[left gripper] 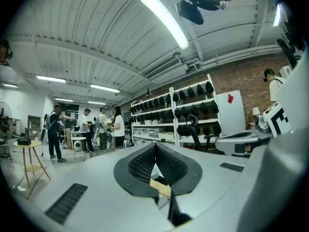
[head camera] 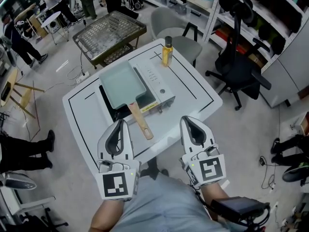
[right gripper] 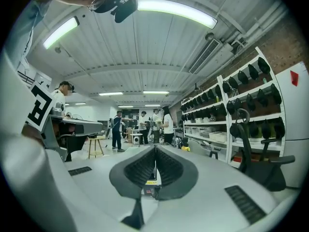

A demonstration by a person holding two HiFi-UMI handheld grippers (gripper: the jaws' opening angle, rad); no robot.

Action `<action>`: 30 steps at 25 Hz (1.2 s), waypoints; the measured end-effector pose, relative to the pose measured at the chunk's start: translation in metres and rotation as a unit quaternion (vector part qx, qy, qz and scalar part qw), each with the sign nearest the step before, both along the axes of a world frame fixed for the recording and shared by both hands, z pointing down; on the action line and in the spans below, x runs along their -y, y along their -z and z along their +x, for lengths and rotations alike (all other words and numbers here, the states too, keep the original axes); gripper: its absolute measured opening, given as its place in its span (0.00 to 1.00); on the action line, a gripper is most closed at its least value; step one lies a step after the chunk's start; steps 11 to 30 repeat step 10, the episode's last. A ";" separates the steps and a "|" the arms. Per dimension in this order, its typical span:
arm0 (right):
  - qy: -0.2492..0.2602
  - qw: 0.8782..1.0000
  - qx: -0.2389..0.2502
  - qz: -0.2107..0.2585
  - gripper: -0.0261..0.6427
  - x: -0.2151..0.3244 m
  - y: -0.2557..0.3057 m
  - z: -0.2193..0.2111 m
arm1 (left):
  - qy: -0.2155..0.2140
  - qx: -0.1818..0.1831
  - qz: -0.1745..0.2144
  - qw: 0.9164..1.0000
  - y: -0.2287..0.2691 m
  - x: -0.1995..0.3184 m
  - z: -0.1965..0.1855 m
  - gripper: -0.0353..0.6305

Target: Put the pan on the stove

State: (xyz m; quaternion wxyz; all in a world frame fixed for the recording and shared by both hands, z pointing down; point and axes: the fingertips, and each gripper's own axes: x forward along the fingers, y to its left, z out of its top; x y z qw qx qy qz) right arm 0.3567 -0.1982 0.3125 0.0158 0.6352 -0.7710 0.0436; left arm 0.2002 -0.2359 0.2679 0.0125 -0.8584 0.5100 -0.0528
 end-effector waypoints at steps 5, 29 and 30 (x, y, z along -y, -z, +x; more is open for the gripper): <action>0.002 1.000 -0.002 -0.002 0.11 0.002 0.000 -0.003 | 0.000 0.000 -0.002 1.000 0.000 0.001 -0.001 0.08; 0.001 1.000 -0.004 -0.002 0.11 0.003 0.000 -0.003 | 0.006 0.012 -0.019 1.000 -0.006 0.001 -0.004 0.08; 0.001 1.000 -0.004 -0.002 0.11 0.003 0.000 -0.003 | 0.006 0.012 -0.019 1.000 -0.006 0.001 -0.004 0.08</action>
